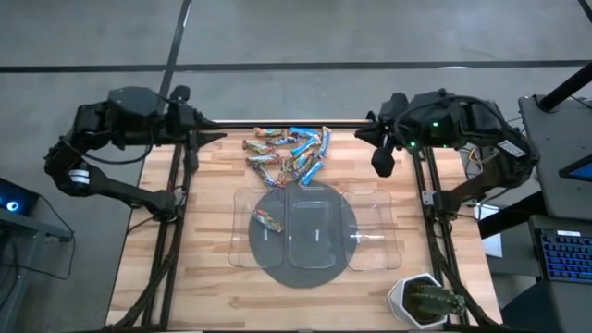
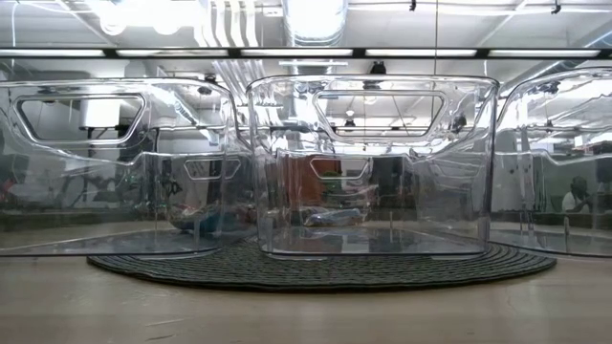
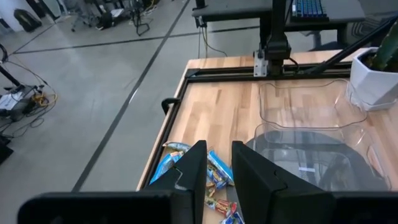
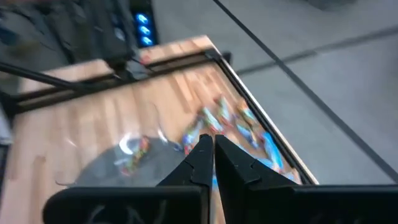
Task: Pick and place Granola Bars by type
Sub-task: Put the red granola bar into the left transparent bin
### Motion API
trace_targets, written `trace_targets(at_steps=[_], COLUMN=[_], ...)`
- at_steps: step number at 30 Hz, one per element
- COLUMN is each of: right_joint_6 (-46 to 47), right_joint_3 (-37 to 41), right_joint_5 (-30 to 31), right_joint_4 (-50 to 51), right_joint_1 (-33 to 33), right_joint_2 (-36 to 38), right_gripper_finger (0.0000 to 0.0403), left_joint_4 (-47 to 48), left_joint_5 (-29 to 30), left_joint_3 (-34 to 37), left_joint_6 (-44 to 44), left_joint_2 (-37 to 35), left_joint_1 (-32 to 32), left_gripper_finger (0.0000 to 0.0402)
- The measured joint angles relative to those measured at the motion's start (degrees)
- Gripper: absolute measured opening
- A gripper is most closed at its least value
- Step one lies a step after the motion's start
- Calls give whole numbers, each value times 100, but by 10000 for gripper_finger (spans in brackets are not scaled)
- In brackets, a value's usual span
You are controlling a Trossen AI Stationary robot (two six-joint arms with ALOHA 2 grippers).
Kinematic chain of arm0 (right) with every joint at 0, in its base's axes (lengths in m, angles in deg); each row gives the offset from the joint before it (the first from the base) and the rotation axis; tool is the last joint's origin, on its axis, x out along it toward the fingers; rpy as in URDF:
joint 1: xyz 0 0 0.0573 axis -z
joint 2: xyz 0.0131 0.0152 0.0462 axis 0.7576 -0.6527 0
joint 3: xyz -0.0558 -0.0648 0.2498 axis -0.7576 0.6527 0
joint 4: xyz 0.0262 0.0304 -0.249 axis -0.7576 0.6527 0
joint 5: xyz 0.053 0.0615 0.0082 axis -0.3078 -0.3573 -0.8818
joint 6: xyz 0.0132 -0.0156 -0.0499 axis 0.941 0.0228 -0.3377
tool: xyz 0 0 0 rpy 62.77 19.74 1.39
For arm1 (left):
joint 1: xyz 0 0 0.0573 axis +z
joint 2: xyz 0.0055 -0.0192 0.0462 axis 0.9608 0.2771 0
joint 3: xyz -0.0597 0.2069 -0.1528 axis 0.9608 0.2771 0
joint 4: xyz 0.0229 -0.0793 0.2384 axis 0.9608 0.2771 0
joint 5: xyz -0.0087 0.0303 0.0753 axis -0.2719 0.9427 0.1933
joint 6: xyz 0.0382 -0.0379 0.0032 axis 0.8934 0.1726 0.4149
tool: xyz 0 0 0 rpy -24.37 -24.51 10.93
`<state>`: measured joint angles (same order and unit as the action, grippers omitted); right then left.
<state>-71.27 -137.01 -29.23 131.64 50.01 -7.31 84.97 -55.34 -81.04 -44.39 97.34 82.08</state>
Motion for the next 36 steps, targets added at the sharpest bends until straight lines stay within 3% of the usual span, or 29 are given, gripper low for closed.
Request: trace_targets(at_steps=[7,12,19,27,36], right_joint_6=[-237,-334,-121,-136,-140], right_joint_3=[1627,2607,3372,3485,3490], right_joint_5=[-358,-965,-865,-750,-734], right_joint_4=[-1693,-2796,-3132,-3251,-3260], right_joint_1=[0,0,4,0,0], right_joint_2=[1210,1958,2518,2567,2576], right_gripper_finger=[8,8,8,8,9], left_joint_4=[-363,-398,-459,-524,-1125], left_joint_5=[-214,-581,-907,-1930,-3373], left_joint_3=[0,0,173,496,1671], left_joint_6=[38,149,357,539,943], left_joint_2=[-15,-36,-46,-54,-8], left_joint_1=[15,73,431,1723,3431], left_gripper_finger=[58,58,57,57,57])
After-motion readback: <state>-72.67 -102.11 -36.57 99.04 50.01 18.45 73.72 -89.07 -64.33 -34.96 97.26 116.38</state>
